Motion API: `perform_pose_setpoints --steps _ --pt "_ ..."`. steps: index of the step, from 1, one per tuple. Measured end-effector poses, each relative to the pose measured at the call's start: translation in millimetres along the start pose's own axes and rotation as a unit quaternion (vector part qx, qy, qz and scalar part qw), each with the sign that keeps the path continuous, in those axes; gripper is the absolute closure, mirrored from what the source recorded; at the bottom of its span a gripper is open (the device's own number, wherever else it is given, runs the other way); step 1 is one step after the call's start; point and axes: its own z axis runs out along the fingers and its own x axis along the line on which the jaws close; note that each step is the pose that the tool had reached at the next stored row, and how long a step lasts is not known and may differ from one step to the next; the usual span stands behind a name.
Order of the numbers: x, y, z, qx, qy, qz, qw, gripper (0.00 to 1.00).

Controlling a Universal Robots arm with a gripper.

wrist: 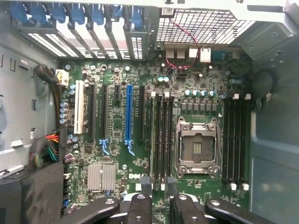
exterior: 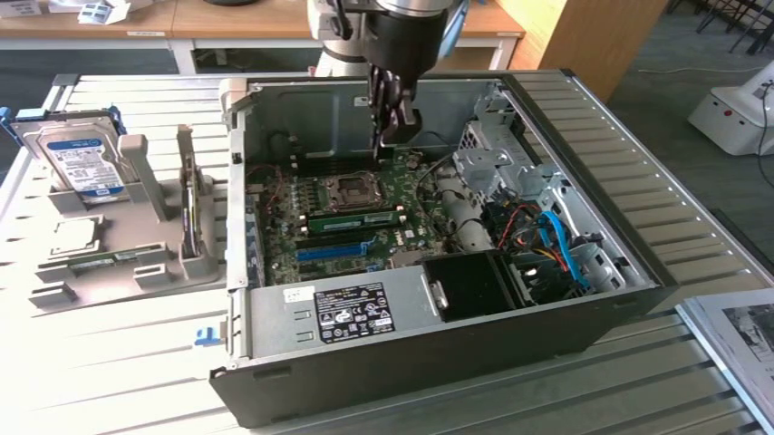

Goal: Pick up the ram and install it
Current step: 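Insert the ram into the slot, then press down the ram until it locks into place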

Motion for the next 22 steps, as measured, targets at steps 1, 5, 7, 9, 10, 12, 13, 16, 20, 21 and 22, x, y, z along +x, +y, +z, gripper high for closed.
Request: perform_pose_setpoints --steps 1,5,7,9,10,12,13,16,20,21,22 --pt "0.0 0.0 -1.3 0.0 0.0 0.0 1.0 0.75" --pt "-0.1 0.1 -5.6 0.0 0.0 0.0 1.0 0.75" --pt "-0.1 0.2 -7.4 0.0 0.0 0.0 1.0 0.75" --pt "-0.2 0.3 -9.3 0.0 0.0 0.0 1.0 0.75" --pt "-0.2 0.3 -9.7 0.0 0.0 0.0 1.0 0.75" --pt "-0.2 0.3 -9.7 0.0 -0.0001 0.0 1.0 0.75" --pt "-0.2 0.3 -9.7 0.0 0.0 0.0 1.0 0.75" --pt "-0.2 0.3 -9.7 0.0 0.0 0.0 1.0 0.75" --pt "-0.2 0.3 -9.7 0.0 0.0 0.0 1.0 0.75" --pt "-0.2 0.3 -9.7 0.0 0.0 0.0 1.0 0.75" --pt "-0.2 0.3 -9.7 0.0 0.0 0.0 1.0 0.75"
